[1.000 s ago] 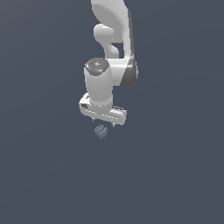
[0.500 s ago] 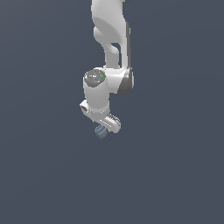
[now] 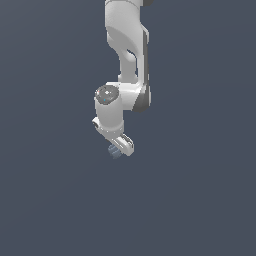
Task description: Pick up the object and move it to a goal position.
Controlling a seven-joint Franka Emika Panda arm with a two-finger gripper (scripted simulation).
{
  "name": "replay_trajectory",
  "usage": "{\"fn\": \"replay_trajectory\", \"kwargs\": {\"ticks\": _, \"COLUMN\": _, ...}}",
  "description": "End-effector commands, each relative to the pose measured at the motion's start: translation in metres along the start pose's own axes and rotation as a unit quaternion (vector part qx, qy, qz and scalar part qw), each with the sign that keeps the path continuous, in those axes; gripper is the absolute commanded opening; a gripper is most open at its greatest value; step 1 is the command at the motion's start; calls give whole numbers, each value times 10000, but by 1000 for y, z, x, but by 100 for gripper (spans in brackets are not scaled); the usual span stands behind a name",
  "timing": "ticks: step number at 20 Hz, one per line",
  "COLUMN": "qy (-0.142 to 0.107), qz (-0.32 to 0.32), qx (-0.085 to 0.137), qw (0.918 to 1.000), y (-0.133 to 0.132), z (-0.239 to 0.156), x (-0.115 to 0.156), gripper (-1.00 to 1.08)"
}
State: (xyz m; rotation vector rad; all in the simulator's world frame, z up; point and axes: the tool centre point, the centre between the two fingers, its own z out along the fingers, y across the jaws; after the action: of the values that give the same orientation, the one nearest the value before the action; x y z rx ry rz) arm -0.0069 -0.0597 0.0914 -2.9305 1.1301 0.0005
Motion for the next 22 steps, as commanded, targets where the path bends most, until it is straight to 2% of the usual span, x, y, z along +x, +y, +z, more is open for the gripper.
{"fn": "replay_trajectory", "kwargs": {"ticks": 1, "qy": 3, "qz": 62, "qx": -2, "qw": 10000, "y": 1, "z": 1, "x": 0, "gripper": 100}}
{"fn": "replay_trajectory", "kwargs": {"ticks": 6, "qy": 1, "qz": 43, "qx": -3, "qw": 10000, "y": 1, "z": 5, "x": 0, "gripper": 100}}
{"fn": "replay_trajectory", "kwargs": {"ticks": 15, "qy": 2, "qz": 64, "qx": -3, "qw": 10000, "y": 1, "z": 44, "x": -1, "gripper": 100}}
{"fn": "replay_trajectory", "kwargs": {"ticks": 20, "qy": 2, "qz": 66, "qx": -3, "qw": 10000, "y": 1, "z": 52, "x": 0, "gripper": 100}}
{"fn": "replay_trajectory", "kwargs": {"ticks": 21, "qy": 2, "qz": 66, "qx": -3, "qw": 10000, "y": 1, "z": 52, "x": 0, "gripper": -100}}
{"fn": "replay_trajectory", "kwargs": {"ticks": 22, "qy": 2, "qz": 66, "qx": -3, "qw": 10000, "y": 1, "z": 52, "x": 0, "gripper": -100}}
